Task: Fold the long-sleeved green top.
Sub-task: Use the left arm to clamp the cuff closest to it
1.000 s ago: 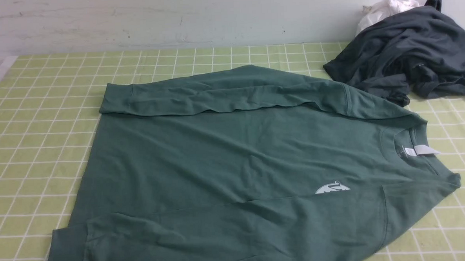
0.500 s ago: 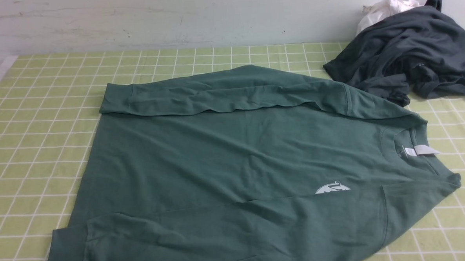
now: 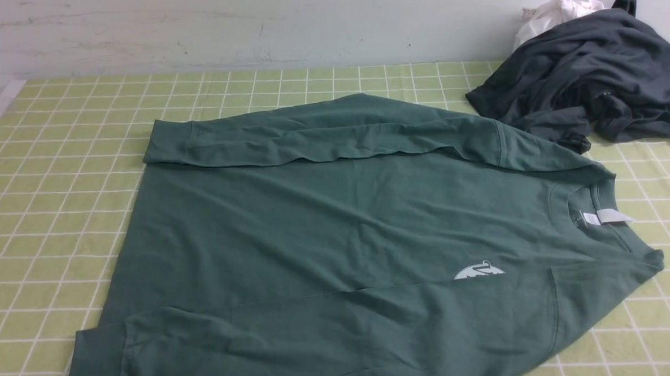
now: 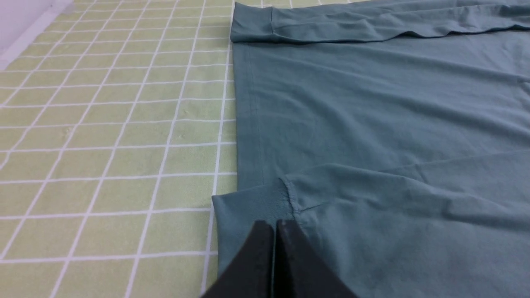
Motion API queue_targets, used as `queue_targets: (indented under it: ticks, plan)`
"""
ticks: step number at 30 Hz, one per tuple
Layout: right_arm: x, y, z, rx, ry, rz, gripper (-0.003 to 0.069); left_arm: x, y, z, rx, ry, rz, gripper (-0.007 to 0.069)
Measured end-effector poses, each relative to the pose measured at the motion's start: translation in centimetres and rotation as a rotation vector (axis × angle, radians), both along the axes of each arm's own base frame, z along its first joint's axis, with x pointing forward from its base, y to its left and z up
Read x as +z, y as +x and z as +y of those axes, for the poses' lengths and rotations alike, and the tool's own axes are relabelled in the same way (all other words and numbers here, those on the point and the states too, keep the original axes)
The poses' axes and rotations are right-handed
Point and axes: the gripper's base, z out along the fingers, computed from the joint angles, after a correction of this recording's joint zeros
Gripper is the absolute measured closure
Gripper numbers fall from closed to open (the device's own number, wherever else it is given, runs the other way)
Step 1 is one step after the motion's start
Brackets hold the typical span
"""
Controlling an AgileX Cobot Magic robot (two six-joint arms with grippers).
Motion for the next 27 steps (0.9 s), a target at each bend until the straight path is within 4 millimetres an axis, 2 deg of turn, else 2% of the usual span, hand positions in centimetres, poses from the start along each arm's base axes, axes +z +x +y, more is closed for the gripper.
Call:
queue_targets:
  ticks: [6, 12, 16, 18, 19, 23, 25, 26, 27]
  plan:
    - [0.0, 0.0, 0.0, 0.0, 0.0, 0.0, 0.0669, 0.3, 0.1, 0.0, 0.004, 0.005, -0.037, 0.0629]
    - [0.0, 0.0, 0.0, 0.0, 0.0, 0.0, 0.0669, 1.4, 0.3, 0.2, 0.017, 0.005, -0.162, 0.0629]
    - [0.0, 0.0, 0.0, -0.001, -0.009, 0.0, 0.0669, 2.9, 0.4, 0.3, 0.035, 0.001, -0.322, 0.0629]
    - [0.3, 0.1, -0.1, -0.005, -0.054, -0.043, 0.0669, 4.2, 0.3, 0.5, 0.051, -0.003, -0.47, 0.0629]
    - [0.6, 0.1, -0.2, -0.007, -0.068, -0.073, 0.0669, 4.6, 0.2, 0.5, 0.056, -0.005, -0.513, 0.0629]
    - [3.4, 0.1, -0.1, -0.013, -0.127, -0.38, 0.0669, 6.6, -0.5, 0.7, 0.081, -0.038, -0.753, 0.0629]
    - [5.2, -0.5, 0.0, -0.016, -0.138, -0.591, 0.0669, 7.8, -1.2, 0.9, 0.084, -0.121, -0.901, 0.0629]
    - [5.3, -0.6, 0.0, -0.016, -0.141, -0.61, 0.0669, 7.8, -1.2, 0.9, 0.083, -0.13, -0.901, 0.0629]
    - [6.4, -1.1, 0.0, -0.019, -0.142, -0.746, 0.0669, 8.5, -1.8, 1.0, 0.077, -0.198, -0.996, 0.0629]
